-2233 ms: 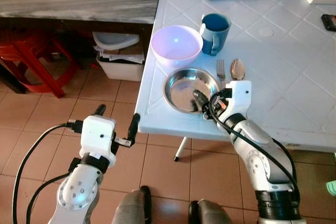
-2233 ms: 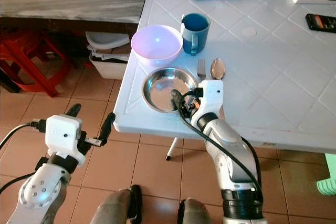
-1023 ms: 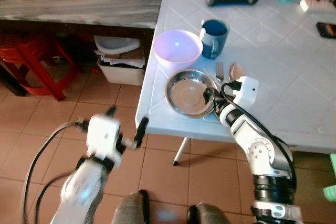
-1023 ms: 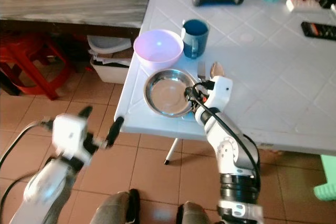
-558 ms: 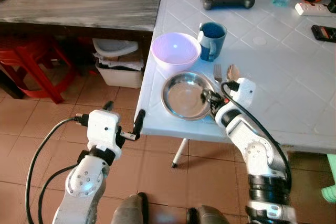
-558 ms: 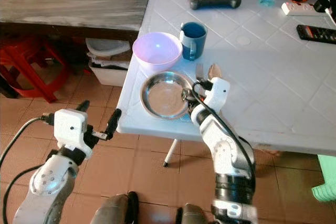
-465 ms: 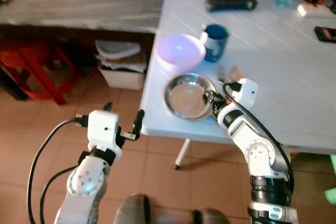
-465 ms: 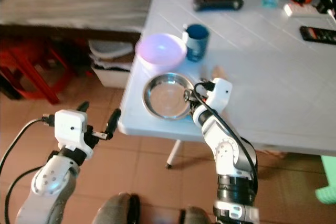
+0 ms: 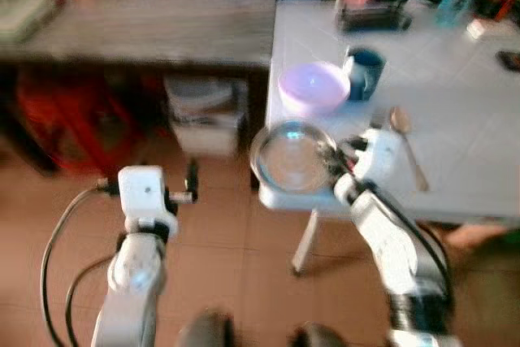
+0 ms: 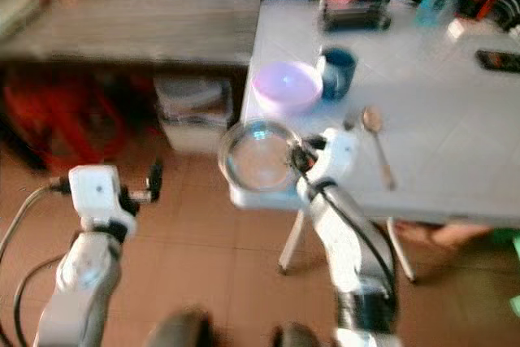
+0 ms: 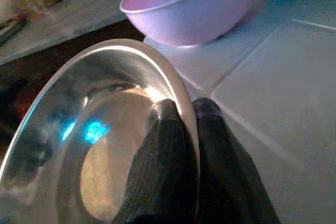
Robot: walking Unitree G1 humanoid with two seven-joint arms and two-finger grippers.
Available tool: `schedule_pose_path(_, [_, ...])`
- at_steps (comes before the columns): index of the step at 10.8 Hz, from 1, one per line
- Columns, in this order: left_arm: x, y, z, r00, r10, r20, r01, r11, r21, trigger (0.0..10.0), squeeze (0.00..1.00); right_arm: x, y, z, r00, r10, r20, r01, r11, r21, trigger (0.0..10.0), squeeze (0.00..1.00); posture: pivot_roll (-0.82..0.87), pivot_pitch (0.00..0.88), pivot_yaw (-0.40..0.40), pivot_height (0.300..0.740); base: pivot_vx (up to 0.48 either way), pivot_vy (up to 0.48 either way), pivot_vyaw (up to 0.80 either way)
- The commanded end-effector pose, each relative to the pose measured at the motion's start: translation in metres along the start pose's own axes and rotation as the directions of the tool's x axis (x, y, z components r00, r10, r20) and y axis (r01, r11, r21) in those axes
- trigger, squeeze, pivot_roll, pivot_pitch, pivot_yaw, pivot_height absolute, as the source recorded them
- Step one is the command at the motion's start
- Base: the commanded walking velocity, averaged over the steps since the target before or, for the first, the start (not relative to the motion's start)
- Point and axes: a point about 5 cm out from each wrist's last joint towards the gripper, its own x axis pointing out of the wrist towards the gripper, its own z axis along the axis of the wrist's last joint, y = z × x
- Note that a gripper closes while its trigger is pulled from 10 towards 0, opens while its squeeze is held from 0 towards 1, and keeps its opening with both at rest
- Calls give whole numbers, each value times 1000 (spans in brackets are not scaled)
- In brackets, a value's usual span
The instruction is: Setting the table
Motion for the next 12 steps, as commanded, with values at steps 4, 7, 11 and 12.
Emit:
schedule_pose_path(4, [1, 12, -2, 998, 53, 31, -54, 998, 17, 10000, 0, 5, 8, 33, 973, 4, 233, 16, 996, -82, 0, 0, 87, 0, -3, 740, 0, 478, 0])
schedule_pose_path(7, [2, -4, -6, 999, -31, 27, 30, 999, 32, 10000, 0, 1, 11, 38, 958, 22, 285, 20, 989, -145, 0, 0, 60, 6, 6, 740, 84, 441, 0])
schedule_pose_path(11, [5, -17, 1, 992, -108, 65, 105, 993, 51, 10000, 0, 5, 16, 41, 955, 43, 293, 17, 980, -198, 6706, 0, 52, 24, 3, 740, 445, 81, 0])
schedule_pose_path(12, [6, -18, 3, 991, -115, 71, 111, 992, 52, 10000, 0, 9, 15, 44, 956, 36, 292, 26, 978, -206, 10000, 0, 52, 37, 2, 740, 480, 0, -500])
